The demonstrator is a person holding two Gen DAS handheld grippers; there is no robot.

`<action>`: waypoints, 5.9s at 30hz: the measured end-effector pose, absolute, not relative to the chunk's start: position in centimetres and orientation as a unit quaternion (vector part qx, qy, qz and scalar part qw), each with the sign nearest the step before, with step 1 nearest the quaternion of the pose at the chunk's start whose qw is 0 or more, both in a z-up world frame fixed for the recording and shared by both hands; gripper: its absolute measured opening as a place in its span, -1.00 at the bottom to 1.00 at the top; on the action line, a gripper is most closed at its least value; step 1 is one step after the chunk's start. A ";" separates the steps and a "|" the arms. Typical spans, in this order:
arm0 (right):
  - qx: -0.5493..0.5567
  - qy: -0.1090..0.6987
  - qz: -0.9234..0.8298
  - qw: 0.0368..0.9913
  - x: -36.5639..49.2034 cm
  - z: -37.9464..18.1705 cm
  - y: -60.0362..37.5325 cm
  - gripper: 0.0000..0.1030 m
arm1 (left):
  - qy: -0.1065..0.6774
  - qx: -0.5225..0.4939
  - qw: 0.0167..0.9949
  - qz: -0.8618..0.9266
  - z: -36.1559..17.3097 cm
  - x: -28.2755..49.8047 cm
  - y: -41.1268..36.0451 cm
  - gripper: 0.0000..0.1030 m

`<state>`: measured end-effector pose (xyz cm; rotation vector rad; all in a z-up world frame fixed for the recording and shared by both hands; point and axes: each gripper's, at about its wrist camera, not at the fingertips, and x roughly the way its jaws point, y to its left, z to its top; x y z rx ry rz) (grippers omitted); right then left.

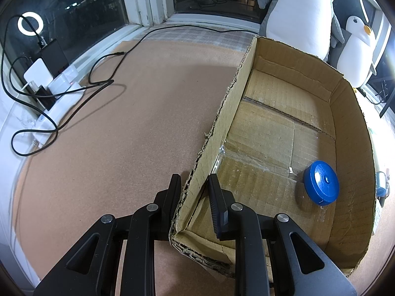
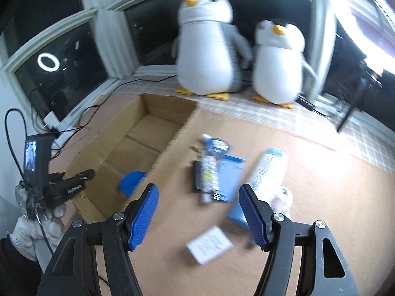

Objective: Organize rigid objects
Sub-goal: 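Move the right gripper to the white AC adapter and grasp it, then carry the white adapter into the box and release it, then move the right gripper to the white USB cable and grasp it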

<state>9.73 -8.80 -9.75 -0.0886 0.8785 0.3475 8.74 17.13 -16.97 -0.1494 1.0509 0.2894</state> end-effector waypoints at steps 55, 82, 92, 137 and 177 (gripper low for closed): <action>-0.088 0.549 0.169 0.814 10.1 -18.7 -6.5 -0.37 | 0.498 -0.075 0.853 0.137 -17.1 8.7 17.0 -0.60; -0.051 0.454 0.219 0.862 12.7 -10.3 -1.6 -0.38 | 0.496 -0.077 0.854 0.137 -17.3 8.9 17.0 -0.60; -0.095 0.445 0.237 0.858 14.0 -11.7 3.3 -0.38 | 0.495 -0.078 0.854 0.137 -17.3 8.8 16.9 -0.60; -0.075 0.428 0.214 0.875 13.7 -9.8 -1.7 0.06 | 0.494 -0.076 0.855 0.137 -17.4 8.8 17.0 -0.59; -0.060 0.510 0.102 0.852 12.7 -17.5 -18.8 -0.13 | 0.497 -0.071 0.853 0.141 -17.3 8.7 17.0 -0.59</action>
